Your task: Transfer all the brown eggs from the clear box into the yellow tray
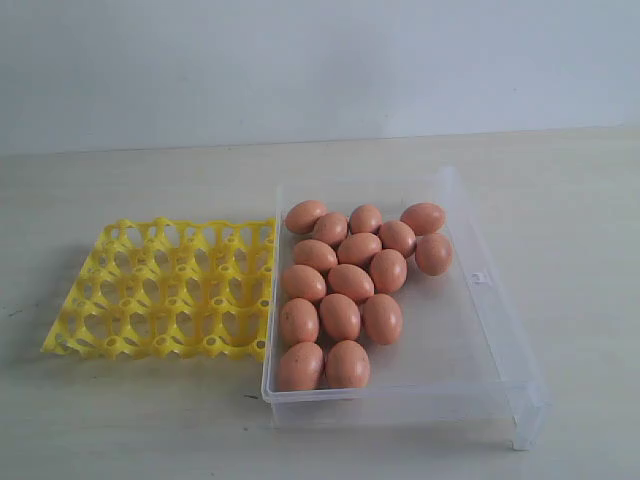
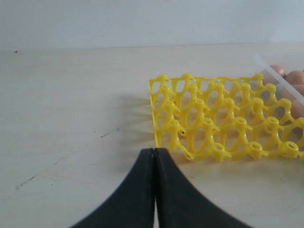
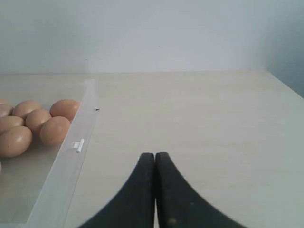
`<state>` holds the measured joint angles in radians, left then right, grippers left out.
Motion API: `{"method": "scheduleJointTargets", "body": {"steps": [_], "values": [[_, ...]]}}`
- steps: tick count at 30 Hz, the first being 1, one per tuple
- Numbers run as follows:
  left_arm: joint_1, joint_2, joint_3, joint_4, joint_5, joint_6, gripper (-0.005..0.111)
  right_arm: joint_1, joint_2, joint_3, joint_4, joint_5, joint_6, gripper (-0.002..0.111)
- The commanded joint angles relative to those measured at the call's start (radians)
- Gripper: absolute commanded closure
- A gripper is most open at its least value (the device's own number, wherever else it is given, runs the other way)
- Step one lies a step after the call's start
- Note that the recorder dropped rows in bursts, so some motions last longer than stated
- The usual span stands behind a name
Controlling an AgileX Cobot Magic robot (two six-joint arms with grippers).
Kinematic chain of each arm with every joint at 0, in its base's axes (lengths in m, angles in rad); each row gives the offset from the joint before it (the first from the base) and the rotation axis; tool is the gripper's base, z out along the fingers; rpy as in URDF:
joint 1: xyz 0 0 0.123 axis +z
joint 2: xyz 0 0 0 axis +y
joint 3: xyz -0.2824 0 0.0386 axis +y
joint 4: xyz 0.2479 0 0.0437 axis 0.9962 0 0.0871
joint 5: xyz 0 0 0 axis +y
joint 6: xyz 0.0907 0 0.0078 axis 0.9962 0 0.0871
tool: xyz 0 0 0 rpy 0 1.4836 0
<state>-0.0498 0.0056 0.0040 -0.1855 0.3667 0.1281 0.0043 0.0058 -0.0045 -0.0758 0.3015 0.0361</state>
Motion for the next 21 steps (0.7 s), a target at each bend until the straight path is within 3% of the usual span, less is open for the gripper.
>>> {"method": "scheduleJointTargets", "body": {"steps": [1,9,16,21], "values": [[0.001,-0.006,-0.004,-0.002,-0.01,0.003,0.107,-0.003,-0.006,0.004,-0.001,-0.002,0.001,0.108],[0.001,-0.006,-0.004,-0.002,-0.01,0.003,0.107,-0.003,0.06,-0.057,-0.001,-0.001,0.001,0.108],[0.001,-0.006,-0.004,-0.002,-0.01,0.003,0.107,0.08,0.426,-0.457,-0.027,0.033,-0.01,0.108],[0.001,-0.006,-0.004,-0.002,-0.01,0.003,0.107,0.214,0.666,-0.774,-0.037,0.331,-0.012,0.108]]}}
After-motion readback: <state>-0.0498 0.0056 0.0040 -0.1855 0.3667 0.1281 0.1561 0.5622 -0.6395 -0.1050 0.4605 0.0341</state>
